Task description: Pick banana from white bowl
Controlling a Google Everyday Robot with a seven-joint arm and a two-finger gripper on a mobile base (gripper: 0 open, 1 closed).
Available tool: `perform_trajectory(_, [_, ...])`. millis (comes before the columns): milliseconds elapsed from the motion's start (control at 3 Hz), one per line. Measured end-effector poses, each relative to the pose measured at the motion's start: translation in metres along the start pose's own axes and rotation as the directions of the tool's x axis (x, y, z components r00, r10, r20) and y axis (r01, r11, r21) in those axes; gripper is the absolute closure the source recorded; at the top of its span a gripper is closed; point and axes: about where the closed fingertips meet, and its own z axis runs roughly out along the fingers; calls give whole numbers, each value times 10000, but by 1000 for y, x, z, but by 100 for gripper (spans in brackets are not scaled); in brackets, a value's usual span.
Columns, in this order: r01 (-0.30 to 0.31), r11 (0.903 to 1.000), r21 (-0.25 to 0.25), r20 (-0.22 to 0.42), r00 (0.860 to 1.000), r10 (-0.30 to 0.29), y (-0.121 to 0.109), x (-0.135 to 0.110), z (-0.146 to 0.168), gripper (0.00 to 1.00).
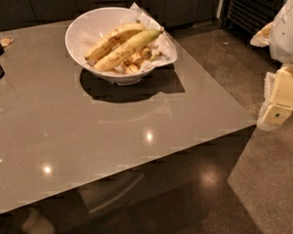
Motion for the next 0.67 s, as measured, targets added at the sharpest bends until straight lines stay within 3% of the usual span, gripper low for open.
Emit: perform_trajectory(667, [439, 9990, -14, -218, 9988, -440, -19, -17, 6, 0])
